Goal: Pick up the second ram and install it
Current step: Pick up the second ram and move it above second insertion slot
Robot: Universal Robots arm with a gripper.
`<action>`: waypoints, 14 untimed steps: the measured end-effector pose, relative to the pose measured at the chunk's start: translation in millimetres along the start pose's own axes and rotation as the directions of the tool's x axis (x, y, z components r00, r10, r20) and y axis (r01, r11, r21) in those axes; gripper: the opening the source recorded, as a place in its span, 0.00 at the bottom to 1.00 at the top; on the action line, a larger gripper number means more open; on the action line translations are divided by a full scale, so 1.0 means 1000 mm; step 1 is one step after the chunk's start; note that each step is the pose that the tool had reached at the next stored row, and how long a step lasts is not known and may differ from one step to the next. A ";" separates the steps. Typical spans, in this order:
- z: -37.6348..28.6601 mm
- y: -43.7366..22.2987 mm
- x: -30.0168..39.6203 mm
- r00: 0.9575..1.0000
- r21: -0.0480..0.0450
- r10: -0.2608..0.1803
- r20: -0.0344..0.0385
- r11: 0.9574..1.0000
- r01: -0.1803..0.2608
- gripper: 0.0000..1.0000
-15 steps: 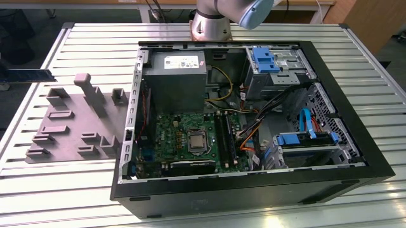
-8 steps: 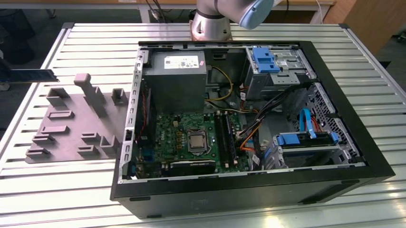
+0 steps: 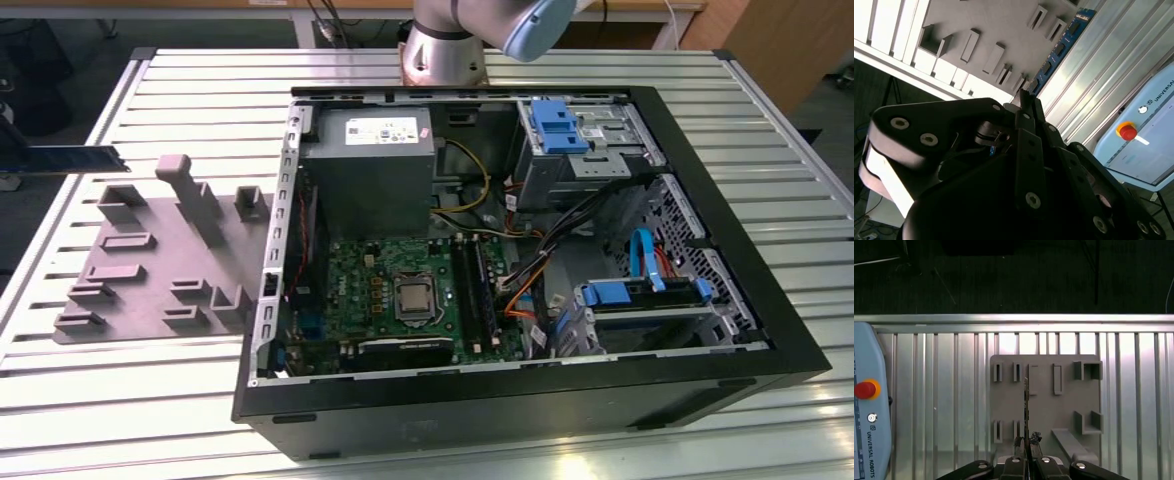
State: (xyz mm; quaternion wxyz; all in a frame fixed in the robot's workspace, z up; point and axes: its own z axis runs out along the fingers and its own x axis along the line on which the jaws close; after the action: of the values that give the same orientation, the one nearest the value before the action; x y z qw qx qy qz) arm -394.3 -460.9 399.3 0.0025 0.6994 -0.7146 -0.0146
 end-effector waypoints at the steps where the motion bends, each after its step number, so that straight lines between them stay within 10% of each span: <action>1: 0.0000 -0.0006 0.0000 1.000 0.000 0.000 0.000 1.000 0.000 0.14; 14: -0.0002 -0.0088 -0.0002 1.000 0.000 0.000 0.000 1.000 0.000 0.14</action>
State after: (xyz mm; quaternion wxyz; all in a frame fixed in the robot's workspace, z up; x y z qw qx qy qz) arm -385.5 -460.9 399.3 0.0024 0.6994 -0.7146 -0.0146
